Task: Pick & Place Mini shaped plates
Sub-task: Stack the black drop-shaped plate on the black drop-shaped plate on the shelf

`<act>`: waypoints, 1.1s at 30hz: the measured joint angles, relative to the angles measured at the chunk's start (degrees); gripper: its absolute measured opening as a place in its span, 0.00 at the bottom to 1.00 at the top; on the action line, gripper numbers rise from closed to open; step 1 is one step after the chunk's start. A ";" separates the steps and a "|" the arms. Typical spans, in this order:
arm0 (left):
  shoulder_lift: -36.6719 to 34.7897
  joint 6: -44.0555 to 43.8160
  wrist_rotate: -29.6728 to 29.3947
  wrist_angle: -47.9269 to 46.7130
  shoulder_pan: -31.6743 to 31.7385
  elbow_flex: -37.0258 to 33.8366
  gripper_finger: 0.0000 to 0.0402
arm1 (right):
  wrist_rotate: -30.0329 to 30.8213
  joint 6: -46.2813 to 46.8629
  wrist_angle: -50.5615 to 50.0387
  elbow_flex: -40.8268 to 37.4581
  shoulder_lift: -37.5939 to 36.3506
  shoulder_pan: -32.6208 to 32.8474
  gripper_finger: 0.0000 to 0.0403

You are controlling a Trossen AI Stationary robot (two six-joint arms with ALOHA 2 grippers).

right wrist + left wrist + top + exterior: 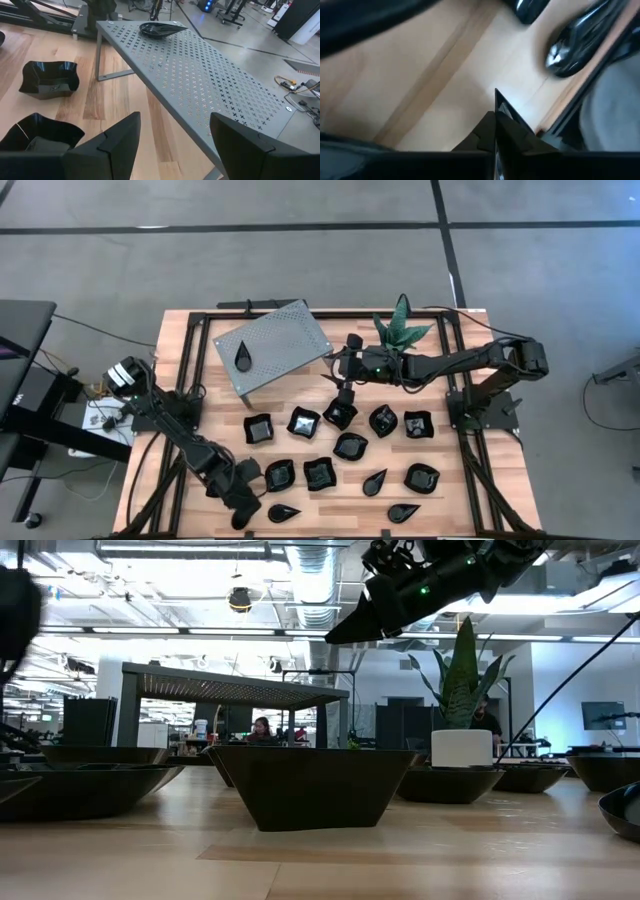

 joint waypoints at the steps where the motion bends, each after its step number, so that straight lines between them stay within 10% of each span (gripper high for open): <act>1: -1.07 0.96 -1.38 -0.06 0.70 0.08 0.01 | 0.00 0.00 0.02 0.00 0.00 0.00 0.58; 16: -33.45 50.35 -16.72 -8.36 25.47 0.47 0.01 | 0.04 -3.93 1.33 0.00 0.00 0.02 0.58; 23: -48.08 55.48 -31.73 -25.95 39.33 0.45 0.01 | 0.07 -4.09 1.21 0.00 0.00 0.02 0.58; 33: -51.26 58.44 -33.92 -28.95 54.70 -3.22 0.01 | 0.13 -4.07 1.20 0.00 0.00 0.02 0.58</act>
